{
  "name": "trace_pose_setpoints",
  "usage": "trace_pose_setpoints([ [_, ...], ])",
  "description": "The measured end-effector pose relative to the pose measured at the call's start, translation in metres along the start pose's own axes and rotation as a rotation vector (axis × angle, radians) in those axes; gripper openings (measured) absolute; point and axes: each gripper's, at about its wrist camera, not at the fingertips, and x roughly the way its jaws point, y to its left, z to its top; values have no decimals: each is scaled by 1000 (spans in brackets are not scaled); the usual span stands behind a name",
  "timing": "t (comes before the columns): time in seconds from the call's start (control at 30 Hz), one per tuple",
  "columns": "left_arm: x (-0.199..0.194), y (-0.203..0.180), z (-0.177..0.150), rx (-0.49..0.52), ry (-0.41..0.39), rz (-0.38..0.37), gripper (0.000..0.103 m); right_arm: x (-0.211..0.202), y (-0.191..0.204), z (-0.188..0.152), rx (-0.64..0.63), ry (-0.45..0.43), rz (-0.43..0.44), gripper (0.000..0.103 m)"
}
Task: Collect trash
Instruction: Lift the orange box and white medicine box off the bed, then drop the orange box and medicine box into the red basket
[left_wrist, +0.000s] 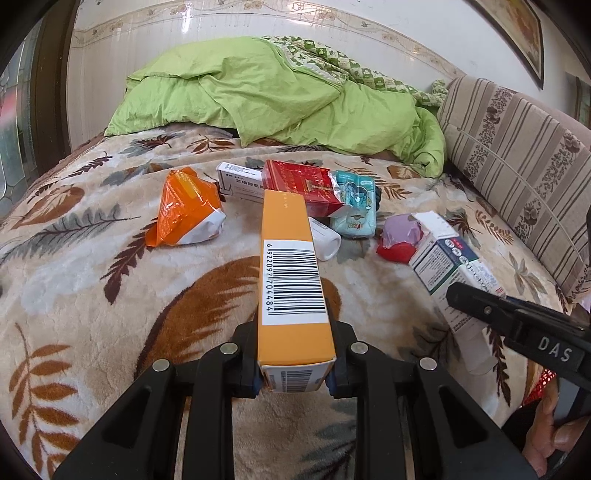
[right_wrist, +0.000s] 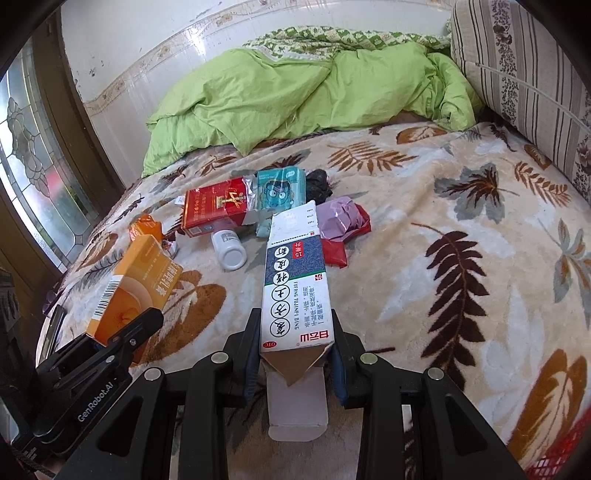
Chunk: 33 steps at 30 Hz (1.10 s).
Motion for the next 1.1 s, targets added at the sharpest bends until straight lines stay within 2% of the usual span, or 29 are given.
trace_pose_setpoints([
  [0.33,-40,-30,-3,32,1,-71,23,-63,-24,-12,70,-30,30,34],
  [0.47,-49,-52,-2,63,5,-101,23,-96,-40,-17,106,-68,38,34],
  [0.63,-62,-89,2,123,9,-175,23,-133,-71,-25,170,-107,21,34],
  [0.83,-66,-146,-1,219,51,-282,23,-177,-131,-50,290,-135,-68,34],
  [1.1,-70,-240,-13,383,106,-445,23,-241,-214,-92,462,-174,-247,34],
])
